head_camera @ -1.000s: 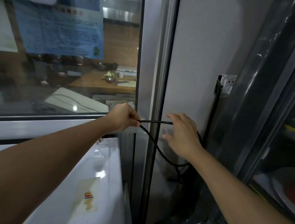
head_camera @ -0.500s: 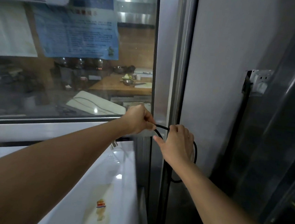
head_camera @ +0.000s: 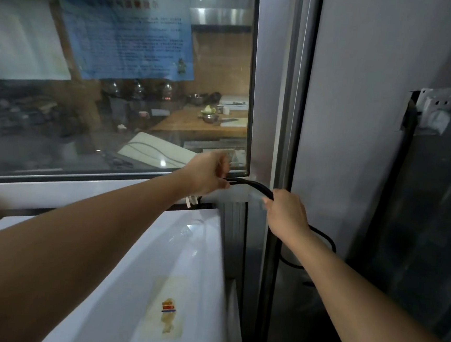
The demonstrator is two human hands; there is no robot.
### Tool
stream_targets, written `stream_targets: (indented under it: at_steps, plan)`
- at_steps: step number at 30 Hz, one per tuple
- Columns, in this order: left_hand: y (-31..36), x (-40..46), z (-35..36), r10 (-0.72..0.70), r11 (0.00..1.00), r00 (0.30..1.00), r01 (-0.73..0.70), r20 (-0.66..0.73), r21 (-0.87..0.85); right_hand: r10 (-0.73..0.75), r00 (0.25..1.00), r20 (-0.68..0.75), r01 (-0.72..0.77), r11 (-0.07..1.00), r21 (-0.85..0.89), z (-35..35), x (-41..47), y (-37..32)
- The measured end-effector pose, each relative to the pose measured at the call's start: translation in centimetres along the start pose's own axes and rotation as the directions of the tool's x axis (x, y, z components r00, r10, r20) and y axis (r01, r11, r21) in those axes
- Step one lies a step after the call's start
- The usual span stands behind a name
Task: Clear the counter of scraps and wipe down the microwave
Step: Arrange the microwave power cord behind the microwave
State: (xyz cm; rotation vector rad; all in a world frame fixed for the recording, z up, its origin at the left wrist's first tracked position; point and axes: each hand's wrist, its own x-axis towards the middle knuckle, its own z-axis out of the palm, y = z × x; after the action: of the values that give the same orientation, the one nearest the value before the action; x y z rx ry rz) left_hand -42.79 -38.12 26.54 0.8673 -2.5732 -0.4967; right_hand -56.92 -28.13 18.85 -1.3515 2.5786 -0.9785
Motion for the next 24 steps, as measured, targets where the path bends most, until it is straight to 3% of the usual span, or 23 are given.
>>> stream_targets:
  at_steps: [5,11,16,24]
  plan:
    - [-2.0,-0.4,-1.2,-0.084,0.996,0.993,0.08,0.079,0.049,-0.046,0.993,0.106,0.023,0.977,0.211,-0.1,0.1,0.3]
    - [-3.6,-0.3,-1.2,-0.124,0.985,0.99,0.114,0.074,0.127,-0.111,0.965,0.236,0.021,0.935,0.355,0.6,-0.1,1.4]
    - [-4.1,-0.4,-1.1,-0.083,0.985,0.997,0.082,0.005,0.153,-0.182,0.958,0.221,0.102,0.939,0.329,1.4,-0.4,1.9]
    - [-3.2,-0.1,0.3,-0.057,0.986,0.996,0.046,0.064,0.162,-0.196,0.961,0.194,0.125,0.936,0.328,0.9,-0.3,2.8]
